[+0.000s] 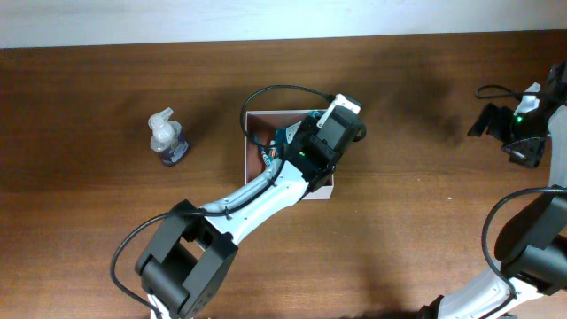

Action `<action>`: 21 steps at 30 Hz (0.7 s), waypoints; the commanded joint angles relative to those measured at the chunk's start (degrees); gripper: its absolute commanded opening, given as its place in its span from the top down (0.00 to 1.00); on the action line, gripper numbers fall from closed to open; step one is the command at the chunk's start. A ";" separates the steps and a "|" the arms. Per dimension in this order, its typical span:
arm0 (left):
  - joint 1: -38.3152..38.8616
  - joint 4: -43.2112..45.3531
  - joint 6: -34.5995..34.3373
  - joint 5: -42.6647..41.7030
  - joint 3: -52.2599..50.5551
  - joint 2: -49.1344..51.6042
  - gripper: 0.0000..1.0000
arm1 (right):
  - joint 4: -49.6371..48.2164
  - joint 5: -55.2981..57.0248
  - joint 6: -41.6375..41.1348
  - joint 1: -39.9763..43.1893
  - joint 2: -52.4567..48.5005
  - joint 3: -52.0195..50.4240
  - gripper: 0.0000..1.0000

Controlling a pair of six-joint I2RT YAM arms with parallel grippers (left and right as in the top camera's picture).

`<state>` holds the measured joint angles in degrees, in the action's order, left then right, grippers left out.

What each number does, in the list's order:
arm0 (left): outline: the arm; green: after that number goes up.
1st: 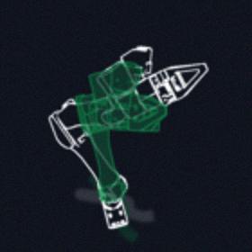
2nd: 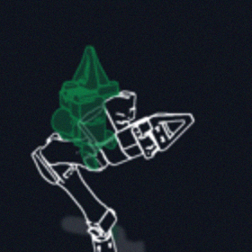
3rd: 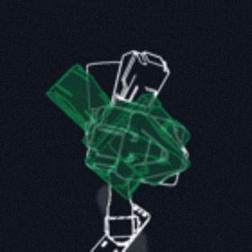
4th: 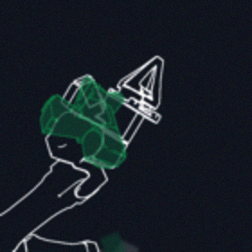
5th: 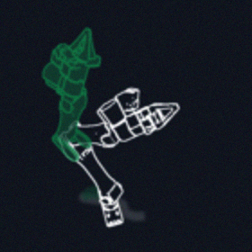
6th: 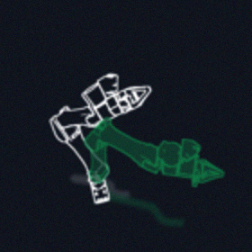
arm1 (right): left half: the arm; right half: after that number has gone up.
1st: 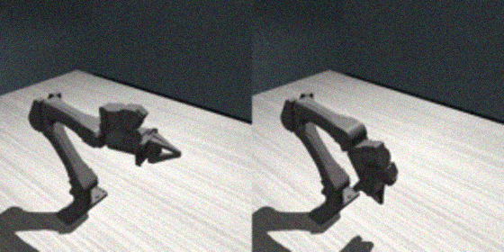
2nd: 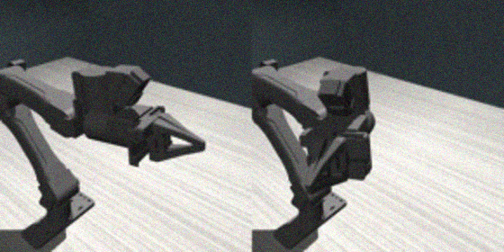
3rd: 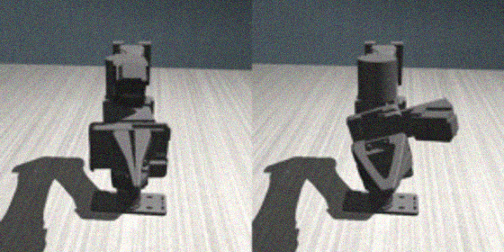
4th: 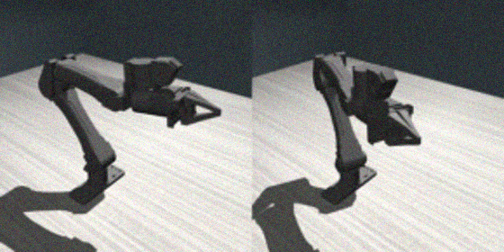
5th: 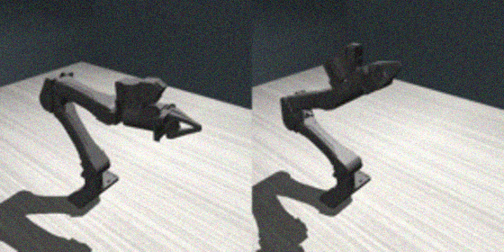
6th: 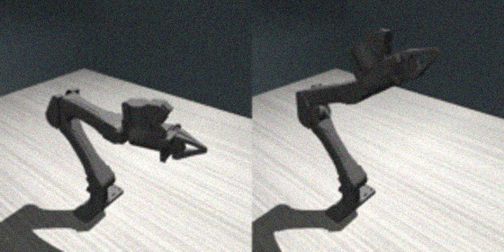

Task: Pack container
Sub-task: 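Lower the mouthwash bottle into the box's right side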

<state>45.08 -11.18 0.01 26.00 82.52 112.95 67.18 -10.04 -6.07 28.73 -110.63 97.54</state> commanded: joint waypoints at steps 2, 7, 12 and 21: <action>-0.24 0.02 -0.15 1.03 2.47 0.17 0.78 | -0.15 0.15 -0.44 -0.26 0.31 -0.17 0.01; -0.24 0.70 -0.13 0.92 2.78 0.20 0.32 | -0.15 0.13 -0.44 -0.26 0.31 -0.17 0.01; -0.24 2.95 6.21 0.83 2.75 0.52 0.26 | -0.15 0.15 -0.44 -0.26 0.31 -0.17 0.01; -0.28 4.39 10.91 0.15 2.75 2.36 0.26 | -0.15 0.15 -0.44 -0.26 0.31 -0.17 0.01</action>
<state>45.08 -7.18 7.57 26.22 84.03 113.19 67.18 -10.04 -6.04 28.73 -110.63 97.54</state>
